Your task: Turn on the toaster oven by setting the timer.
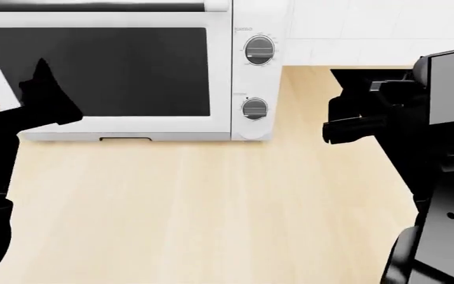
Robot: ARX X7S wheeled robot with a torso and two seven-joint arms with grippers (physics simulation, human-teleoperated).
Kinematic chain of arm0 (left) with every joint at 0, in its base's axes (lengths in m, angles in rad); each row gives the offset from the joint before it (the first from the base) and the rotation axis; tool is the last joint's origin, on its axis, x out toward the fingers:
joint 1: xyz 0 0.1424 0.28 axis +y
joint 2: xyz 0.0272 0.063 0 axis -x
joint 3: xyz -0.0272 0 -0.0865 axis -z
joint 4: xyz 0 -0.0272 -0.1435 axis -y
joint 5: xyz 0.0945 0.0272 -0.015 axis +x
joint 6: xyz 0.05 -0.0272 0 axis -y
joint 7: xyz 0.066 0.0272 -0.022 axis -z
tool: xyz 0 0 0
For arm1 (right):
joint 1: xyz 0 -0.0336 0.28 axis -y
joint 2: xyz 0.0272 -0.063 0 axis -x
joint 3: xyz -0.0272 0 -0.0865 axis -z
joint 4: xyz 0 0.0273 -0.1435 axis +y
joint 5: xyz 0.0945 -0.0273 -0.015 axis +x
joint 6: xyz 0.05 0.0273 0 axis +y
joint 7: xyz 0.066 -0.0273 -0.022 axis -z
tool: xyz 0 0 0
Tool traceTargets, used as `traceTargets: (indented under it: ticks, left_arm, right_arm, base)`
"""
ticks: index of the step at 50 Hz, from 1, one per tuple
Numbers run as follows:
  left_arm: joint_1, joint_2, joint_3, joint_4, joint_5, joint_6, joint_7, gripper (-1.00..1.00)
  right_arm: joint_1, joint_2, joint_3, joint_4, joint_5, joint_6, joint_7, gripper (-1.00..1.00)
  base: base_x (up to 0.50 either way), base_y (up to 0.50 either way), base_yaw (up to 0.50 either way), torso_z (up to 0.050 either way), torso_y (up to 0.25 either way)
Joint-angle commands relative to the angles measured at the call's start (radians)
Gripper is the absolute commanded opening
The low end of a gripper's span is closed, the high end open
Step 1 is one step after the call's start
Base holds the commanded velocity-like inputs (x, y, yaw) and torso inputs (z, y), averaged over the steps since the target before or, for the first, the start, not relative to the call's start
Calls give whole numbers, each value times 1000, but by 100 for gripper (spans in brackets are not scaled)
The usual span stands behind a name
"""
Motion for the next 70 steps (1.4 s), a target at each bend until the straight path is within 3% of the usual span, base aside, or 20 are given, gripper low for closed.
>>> traceTargets:
  ticks: [1, 9, 17, 20, 23, 32, 42, 64, 70]
  left_arm:
    - [-6, -23, -57, 71, 54, -121, -184, 100]
    - [-58, -9, -123, 80, 40, -220, -268, 100]
    - [-61, 14, -190, 62, -23, -224, -291, 100]
    - [-56, 24, -222, 62, -58, -228, -289, 100]
    - [-56, 21, -225, 54, -74, -217, -293, 100]
    - [-50, 13, -212, 39, -100, -193, -306, 100]
    - [-42, 5, -212, 32, -129, -182, -319, 100]
    - [-35, -5, -236, 20, -195, -181, -353, 100]
    - [-34, -9, -233, 12, -206, -173, -362, 100]
  right_arm:
    - [15, -13, -25, 12, -121, -1, -91, 100]
    - [21, 9, -84, 39, -202, 4, -136, 100]
    - [63, 85, -286, 161, -545, 0, -418, 100]
    - [97, 154, -428, 253, -788, -27, -663, 100]
    - [107, 180, -475, 262, -902, -95, -787, 100]
    - [84, 351, -642, 94, -824, -335, -836, 100]
    - [84, 481, -689, -7, -631, -462, -798, 100]
    - [144, 386, -713, 104, -744, -404, -999, 100]
    - [217, 422, -814, 124, -728, -345, -1002, 100]
  base:
    - [0, 0, 0, 0, 0]
    - [0, 0, 0, 0, 0]
    - [0, 0, 0, 0, 0]
    - [0, 0, 0, 0, 0]
    - [0, 0, 0, 0, 0]
    - [0, 0, 0, 0, 0]
    - [0, 0, 0, 0, 0]
    - [0, 0, 0, 0, 0]
    - [0, 0, 0, 0, 0]
